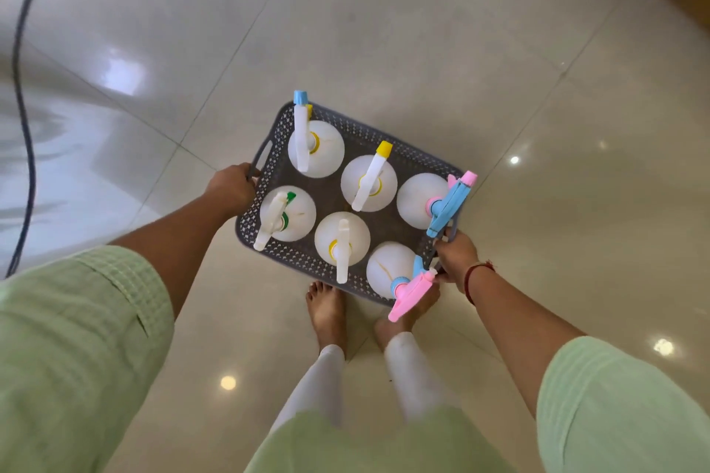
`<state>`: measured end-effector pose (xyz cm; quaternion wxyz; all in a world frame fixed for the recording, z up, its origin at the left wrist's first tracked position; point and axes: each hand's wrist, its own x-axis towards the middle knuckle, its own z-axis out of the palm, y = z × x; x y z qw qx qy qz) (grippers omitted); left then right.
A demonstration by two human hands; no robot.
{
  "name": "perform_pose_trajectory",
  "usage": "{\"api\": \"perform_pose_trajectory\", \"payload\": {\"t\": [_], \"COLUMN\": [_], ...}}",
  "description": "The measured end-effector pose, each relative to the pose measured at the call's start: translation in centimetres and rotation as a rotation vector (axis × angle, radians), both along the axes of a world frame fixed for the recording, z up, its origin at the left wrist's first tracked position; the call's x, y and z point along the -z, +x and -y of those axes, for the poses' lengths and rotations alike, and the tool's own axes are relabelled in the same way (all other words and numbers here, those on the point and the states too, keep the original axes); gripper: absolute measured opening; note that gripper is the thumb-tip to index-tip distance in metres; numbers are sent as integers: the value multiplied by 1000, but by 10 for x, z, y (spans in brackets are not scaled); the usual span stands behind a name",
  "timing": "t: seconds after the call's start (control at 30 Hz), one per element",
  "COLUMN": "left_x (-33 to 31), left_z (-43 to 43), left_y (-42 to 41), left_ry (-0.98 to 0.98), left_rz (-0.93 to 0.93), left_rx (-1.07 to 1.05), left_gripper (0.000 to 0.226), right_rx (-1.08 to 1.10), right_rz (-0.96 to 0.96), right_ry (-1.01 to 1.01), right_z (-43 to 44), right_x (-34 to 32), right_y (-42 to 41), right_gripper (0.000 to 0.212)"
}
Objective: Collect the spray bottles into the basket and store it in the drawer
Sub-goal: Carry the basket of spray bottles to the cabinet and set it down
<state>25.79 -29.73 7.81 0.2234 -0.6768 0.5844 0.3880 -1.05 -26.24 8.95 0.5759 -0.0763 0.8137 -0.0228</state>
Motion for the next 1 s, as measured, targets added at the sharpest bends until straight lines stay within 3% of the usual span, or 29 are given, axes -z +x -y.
{"api": "perform_pose_trajectory", "payload": {"t": [0.07,0.13,0.4,0.67,1.0], "left_x": [-50,-73,-109,-167,-171], "left_z": [81,125,160,185,240], "left_y": [19,30,-25,-125,-274], "left_ry": [-52,-12,-56,-50,-81], "left_rz": [30,51,57,-24,-74], "left_rx": [56,-79,-23,6,290], "left_gripper": [41,36,34,31,32], "right_rx": [44,94,107,195,466], "right_rz": [7,21,25,64,35], "right_ry": [3,-22,-90,-74,-90], "right_z": [-1,1,28,46,25], "right_x": [-15,-27,-53,-125,-122], "right_y": [-6,-13,-65,-166,-267], "right_gripper": [31,30,31,27,22]}}
